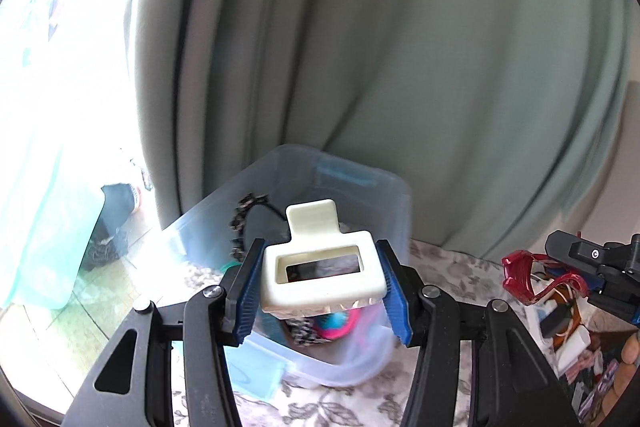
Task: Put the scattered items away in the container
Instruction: 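Lift and carry the white clip and red claw clip over the clear box, then open the left gripper to drop the white clip while the right drops the claw clip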
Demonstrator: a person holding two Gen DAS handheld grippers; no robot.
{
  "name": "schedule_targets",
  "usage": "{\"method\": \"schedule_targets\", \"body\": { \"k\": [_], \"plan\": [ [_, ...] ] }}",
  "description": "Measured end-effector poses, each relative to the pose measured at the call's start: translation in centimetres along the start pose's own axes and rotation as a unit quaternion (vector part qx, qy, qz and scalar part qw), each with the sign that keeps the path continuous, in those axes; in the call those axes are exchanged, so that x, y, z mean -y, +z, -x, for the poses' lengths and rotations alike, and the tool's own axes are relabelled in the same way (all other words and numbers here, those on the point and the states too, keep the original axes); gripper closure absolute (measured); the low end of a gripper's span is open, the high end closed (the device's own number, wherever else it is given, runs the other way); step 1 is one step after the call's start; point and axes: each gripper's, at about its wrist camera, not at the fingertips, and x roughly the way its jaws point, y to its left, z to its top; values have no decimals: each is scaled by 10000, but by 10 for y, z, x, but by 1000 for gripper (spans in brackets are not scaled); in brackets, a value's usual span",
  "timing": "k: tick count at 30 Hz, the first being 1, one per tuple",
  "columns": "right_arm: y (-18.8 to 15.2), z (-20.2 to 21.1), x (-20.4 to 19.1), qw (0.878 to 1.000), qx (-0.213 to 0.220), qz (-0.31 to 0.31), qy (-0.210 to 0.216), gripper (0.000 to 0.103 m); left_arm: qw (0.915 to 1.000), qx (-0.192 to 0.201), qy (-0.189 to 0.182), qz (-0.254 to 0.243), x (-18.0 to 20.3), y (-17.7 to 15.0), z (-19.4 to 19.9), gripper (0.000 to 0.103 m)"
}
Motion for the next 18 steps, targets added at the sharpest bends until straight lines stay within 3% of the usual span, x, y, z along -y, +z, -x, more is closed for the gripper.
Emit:
{"method": "schedule_targets", "body": {
  "k": [10, 18],
  "plan": [
    [-1, -75, -30, 9986, -384, 160, 314, 66, 9993, -111, 94, 350, -48, -4, -36, 48],
    [2, -122, -54, 9966, -481, 662, 31, 65, 9990, -292, 5, 353, -56, -16, -62, 48]
  ]
}}
